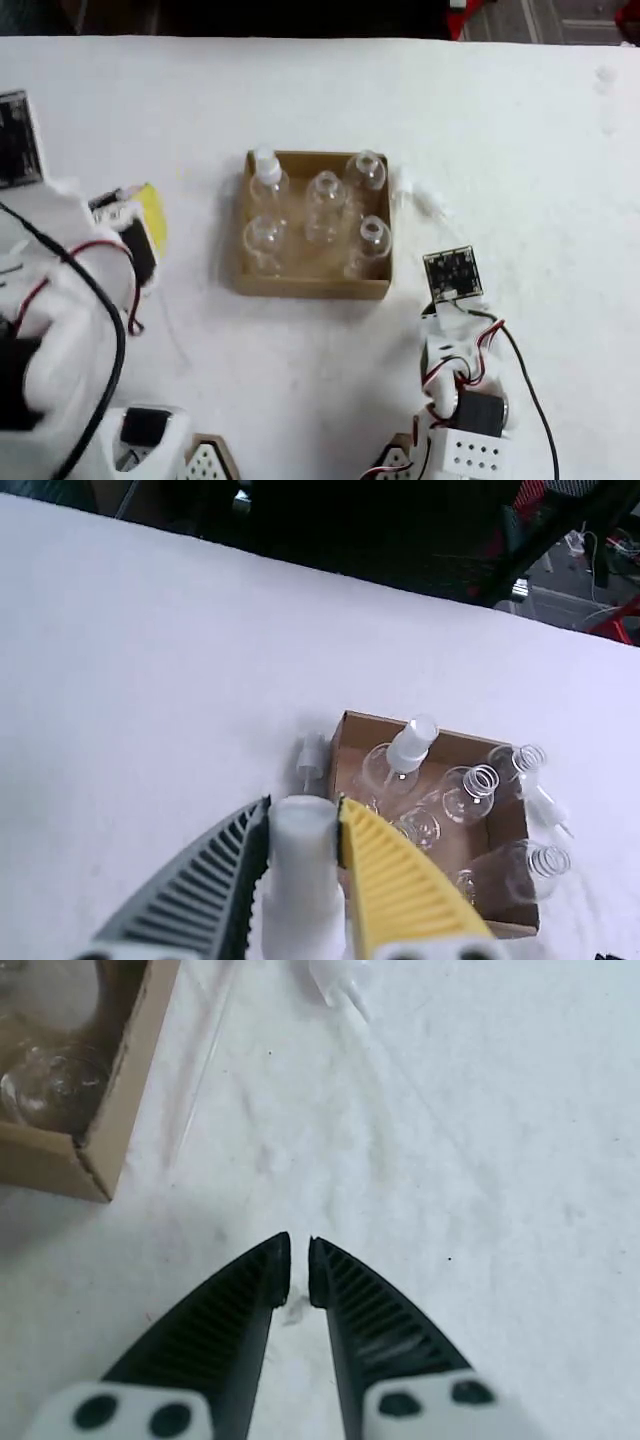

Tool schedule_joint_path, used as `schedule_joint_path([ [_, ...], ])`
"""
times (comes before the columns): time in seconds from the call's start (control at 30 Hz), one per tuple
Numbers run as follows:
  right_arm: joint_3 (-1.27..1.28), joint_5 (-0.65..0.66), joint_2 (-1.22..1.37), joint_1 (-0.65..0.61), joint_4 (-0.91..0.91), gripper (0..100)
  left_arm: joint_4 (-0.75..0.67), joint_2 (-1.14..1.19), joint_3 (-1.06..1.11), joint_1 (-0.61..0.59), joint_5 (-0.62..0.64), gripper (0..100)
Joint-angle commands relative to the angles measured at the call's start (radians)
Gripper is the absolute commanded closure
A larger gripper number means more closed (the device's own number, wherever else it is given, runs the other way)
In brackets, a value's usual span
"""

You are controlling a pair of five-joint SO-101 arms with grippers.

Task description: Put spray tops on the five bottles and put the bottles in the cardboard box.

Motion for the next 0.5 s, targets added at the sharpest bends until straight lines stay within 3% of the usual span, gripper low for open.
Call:
schedule_joint_path([
  [0.0, 0.009, 0.017, -0.002, -0.005, 0.004, 98.1, -0.034, -0.071, -0.003, 0.09, -0.035, 98],
  [0.47, 0.009, 0.017, -0.002, -0.007, 0.004, 98.1, -0.172, -0.183, 0.011, 0.363, -0.04, 98],
])
